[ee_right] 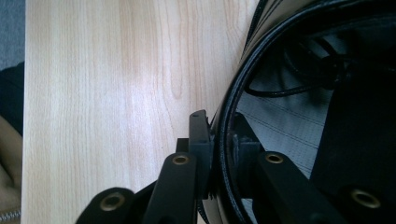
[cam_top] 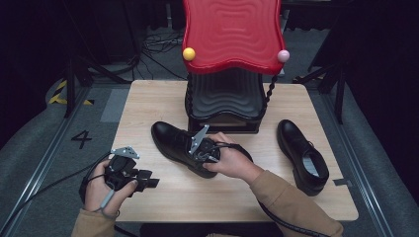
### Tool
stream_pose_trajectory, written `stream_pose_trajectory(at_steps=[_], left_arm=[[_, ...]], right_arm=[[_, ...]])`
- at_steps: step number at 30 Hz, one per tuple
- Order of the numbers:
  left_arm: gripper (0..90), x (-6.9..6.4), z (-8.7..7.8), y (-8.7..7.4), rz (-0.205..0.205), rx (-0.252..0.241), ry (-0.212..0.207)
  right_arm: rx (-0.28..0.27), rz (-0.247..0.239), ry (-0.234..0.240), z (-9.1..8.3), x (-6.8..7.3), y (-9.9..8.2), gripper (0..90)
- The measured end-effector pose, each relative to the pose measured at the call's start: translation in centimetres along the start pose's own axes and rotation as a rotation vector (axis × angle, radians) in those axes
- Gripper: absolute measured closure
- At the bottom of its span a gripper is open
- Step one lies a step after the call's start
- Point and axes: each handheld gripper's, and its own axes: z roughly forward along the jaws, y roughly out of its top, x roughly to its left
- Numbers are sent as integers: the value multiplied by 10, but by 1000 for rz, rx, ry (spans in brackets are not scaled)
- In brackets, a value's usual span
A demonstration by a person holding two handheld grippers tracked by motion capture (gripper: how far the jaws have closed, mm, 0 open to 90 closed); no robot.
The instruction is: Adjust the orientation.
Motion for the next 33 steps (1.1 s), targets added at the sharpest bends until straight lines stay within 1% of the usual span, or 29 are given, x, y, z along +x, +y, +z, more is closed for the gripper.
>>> stream_pose_trajectory(at_steps=[1,2,3,4,6,8,10,11,13,14,15,16,18,20,22,23,25,27,28,30,31,33], left_arm=[[546,0,0,0,-1,0,0],[546,0,0,0,-1,0,0],[546,0,0,0,-1,1,-1],[546,0,0,1,-2,0,-2],[546,1,2,3,5,1,-5],[546,1,3,6,10,3,-10],[546,1,6,9,15,8,-15],[546,1,7,11,19,10,-17],[546,1,10,15,29,15,-24],[546,0,12,18,33,17,-27],[546,0,13,21,41,20,-30],[546,0,15,24,46,22,-35],[545,-2,20,31,61,28,-42],[545,-3,24,37,76,37,-52],[545,-4,29,44,93,41,-60],[545,-5,31,47,101,44,-61],[545,-6,37,53,118,52,-72],[544,-7,41,58,125,62,-78],[544,-7,41,58,125,62,-78],[543,-6,46,62,136,70,-85],[543,-6,47,63,137,69,-88],[543,-6,48,65,142,70,-94]], right_arm=[[-8,0,-10,0,1,-1,839],[-8,0,-10,0,1,-1,839],[-17,7,-19,-1,6,-2,839],[-17,7,-19,-1,6,-2,839],[-29,3,-21,-4,11,-4,839],[-31,11,-19,-10,19,-9,840],[-47,12,-28,-17,24,-16,841],[-56,23,-24,-22,28,-20,840],[-75,30,-25,-31,34,-30,839],[-77,29,-27,-36,37,-34,838],[-80,39,-30,-42,41,-41,835],[-87,50,-35,-46,44,-46,833],[-96,93,-38,-57,48,-59,831],[-71,136,-57,-65,52,-69,829],[-55,168,-82,-74,55,-77,821],[-64,177,-96,-77,55,-81,818],[-51,220,-127,-82,54,-88,815],[-40,249,-160,-85,53,-95,816],[-40,249,-160,-85,53,-95,816],[-17,290,-185,-85,52,-101,814],[5,309,-195,-83,52,-105,816],[16,339,-207,-81,54,-106,815]])
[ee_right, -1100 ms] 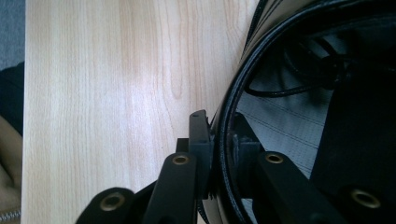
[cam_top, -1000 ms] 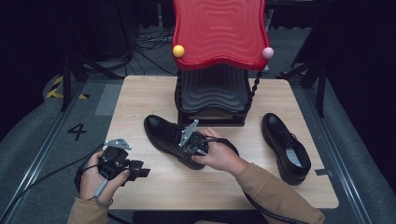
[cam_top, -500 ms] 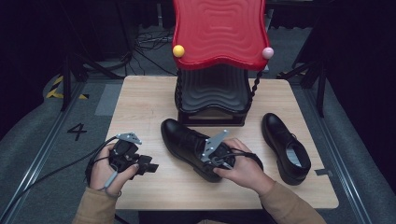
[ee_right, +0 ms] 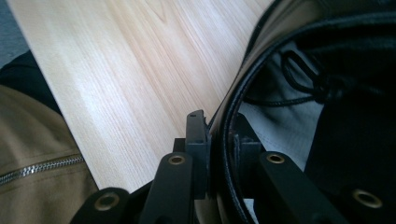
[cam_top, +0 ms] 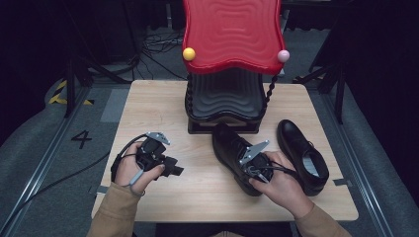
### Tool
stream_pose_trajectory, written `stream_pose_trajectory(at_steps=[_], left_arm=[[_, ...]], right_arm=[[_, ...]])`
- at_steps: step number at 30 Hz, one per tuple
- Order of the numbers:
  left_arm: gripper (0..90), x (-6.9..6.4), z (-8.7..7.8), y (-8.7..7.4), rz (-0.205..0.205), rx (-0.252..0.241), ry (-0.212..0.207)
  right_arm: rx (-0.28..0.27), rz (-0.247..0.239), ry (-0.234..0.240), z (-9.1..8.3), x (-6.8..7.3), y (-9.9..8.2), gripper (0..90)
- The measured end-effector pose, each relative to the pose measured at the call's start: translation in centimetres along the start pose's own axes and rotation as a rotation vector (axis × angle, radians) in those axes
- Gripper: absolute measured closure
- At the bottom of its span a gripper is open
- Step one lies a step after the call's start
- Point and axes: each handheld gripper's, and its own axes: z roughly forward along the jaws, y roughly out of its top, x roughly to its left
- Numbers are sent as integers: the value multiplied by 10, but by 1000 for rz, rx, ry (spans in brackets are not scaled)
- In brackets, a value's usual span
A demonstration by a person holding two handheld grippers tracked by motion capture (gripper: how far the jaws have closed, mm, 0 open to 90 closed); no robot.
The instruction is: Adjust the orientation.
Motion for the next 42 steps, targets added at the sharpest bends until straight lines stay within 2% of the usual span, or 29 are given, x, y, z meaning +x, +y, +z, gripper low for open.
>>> stream_pose_trajectory(at_steps=[3,4,6,8,9,10,11,14,17,19,21,23,28,30,31,32,36,38,39,42], left_arm=[[543,-1,0,1,2,3,2],[543,-1,1,2,4,2,2],[543,-1,1,2,8,3,-2],[542,-1,1,3,9,2,1],[540,-1,1,3,9,2,1],[540,-2,2,4,9,-1,1],[540,-2,2,5,11,4,0],[538,-2,4,6,17,8,-3],[536,-2,4,5,13,6,-1],[536,-2,3,5,12,5,-1],[536,-1,3,6,14,2,-1],[536,0,3,6,13,1,-6],[534,1,3,7,11,2,-3],[533,0,3,8,16,-1,-5],[534,0,3,8,16,-1,-5],[534,0,4,9,20,-1,-9],[533,0,6,12,25,5,-6],[533,0,7,13,21,9,-6],[532,0,7,13,21,9,-6],[532,1,7,14,28,6,-9]], right_arm=[[-10,18,10,1,5,0,811],[-3,30,13,2,9,0,810],[22,21,27,5,17,2,805],[41,18,57,7,23,2,785],[23,20,100,11,27,3,717],[23,20,100,11,27,3,717],[2,49,114,13,30,4,697],[-21,61,125,13,29,3,669],[-16,43,131,11,25,2,663],[-10,49,134,10,25,2,641],[-20,48,148,4,22,0,598],[-29,55,169,-2,19,-1,599],[-63,52,180,-28,5,-10,606],[-95,77,148,-42,-4,-16,596],[-113,105,129,-49,-10,-20,590],[-113,105,129,-49,-10,-20,590],[-163,195,36,-69,-35,-39,575],[-181,261,-32,-77,-49,-50,559],[-181,261,-32,-77,-49,-50,559],[-185,350,-110,-84,-63,-63,550]])
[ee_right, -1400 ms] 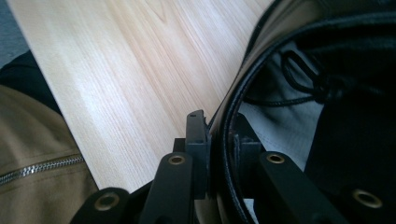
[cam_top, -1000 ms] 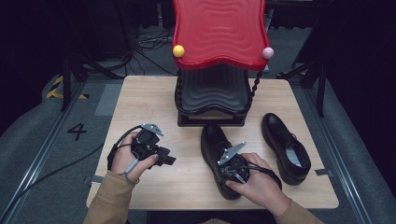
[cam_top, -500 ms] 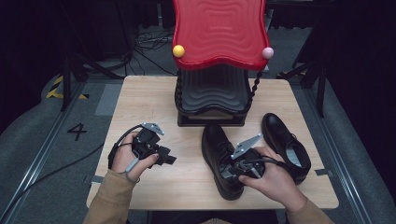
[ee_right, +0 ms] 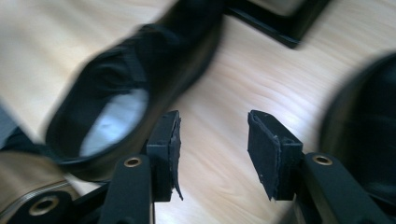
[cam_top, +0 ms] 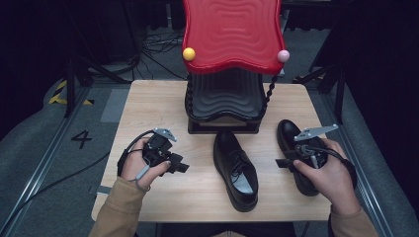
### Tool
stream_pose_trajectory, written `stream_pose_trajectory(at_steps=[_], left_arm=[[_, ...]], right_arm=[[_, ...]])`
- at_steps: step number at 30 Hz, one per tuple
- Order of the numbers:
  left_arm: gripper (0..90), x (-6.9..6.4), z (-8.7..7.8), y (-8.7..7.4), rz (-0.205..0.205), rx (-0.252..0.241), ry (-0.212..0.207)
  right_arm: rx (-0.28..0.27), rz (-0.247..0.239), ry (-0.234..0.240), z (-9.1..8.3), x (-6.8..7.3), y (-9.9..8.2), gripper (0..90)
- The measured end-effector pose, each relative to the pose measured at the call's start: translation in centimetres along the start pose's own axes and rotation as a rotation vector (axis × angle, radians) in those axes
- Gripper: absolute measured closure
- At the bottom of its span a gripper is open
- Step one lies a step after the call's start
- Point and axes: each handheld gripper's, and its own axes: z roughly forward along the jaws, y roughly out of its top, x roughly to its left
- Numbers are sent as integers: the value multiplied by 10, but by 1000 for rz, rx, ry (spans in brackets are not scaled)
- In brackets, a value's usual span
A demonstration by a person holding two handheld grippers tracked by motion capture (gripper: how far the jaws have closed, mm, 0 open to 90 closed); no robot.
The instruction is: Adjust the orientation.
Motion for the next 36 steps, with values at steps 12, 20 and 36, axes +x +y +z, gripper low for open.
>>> stream_pose_trajectory(at_steps=[12,20,36], left_arm=[[529,1,-1,-1,-4,2,5],[525,2,0,-1,-9,8,8],[520,2,0,-2,-9,14,14]], right_arm=[[176,154,-187,8,-47,-22,494],[262,193,-160,27,-60,-29,470],[386,161,-85,53,-67,-35,764]])
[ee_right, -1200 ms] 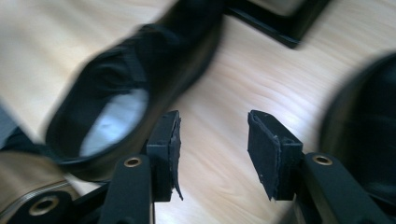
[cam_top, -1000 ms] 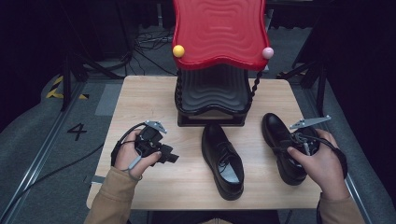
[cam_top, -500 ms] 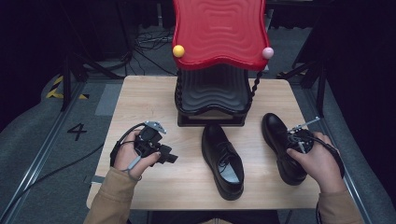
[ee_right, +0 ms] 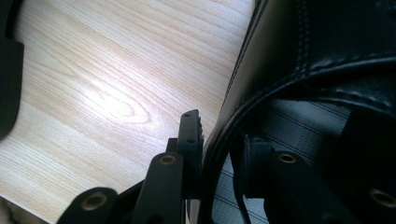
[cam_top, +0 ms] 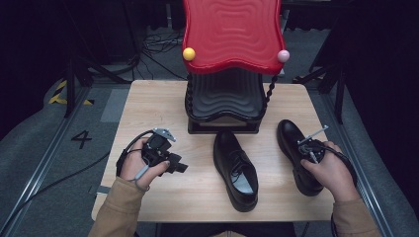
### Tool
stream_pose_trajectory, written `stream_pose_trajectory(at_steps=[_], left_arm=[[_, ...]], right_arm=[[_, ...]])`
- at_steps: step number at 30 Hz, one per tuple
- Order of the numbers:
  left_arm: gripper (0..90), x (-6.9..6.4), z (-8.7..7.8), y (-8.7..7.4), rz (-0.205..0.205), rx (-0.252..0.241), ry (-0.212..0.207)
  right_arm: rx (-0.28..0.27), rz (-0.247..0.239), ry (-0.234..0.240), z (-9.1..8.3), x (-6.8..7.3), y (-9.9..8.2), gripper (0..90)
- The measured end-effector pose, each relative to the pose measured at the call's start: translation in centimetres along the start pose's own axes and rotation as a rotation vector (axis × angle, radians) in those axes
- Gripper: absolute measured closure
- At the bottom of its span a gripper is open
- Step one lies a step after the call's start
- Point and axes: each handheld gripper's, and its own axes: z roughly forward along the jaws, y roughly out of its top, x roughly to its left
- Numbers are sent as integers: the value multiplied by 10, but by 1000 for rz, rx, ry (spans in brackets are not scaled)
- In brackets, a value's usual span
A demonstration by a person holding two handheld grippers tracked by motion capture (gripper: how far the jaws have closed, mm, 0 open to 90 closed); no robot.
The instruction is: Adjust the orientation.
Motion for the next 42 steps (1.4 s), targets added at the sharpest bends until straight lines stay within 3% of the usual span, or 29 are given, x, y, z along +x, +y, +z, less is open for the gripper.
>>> stream_pose_trajectory(at_steps=[9,14,20,25,33,42], left_arm=[[520,0,0,0,-1,-8,-1],[520,0,1,1,-1,-8,-3],[521,0,2,3,5,-5,-7],[522,1,3,4,6,-3,-11],[522,1,3,4,6,-7,-11],[523,0,0,2,2,-9,-4]], right_arm=[[-26,59,-34,-9,-2,-3,845],[-77,114,-48,-21,-7,-8,861],[-128,143,-49,-30,-6,-12,864],[-165,119,-32,-45,5,-14,864],[-210,45,-22,-65,36,-16,863],[-218,-65,4,-67,67,-10,863]])
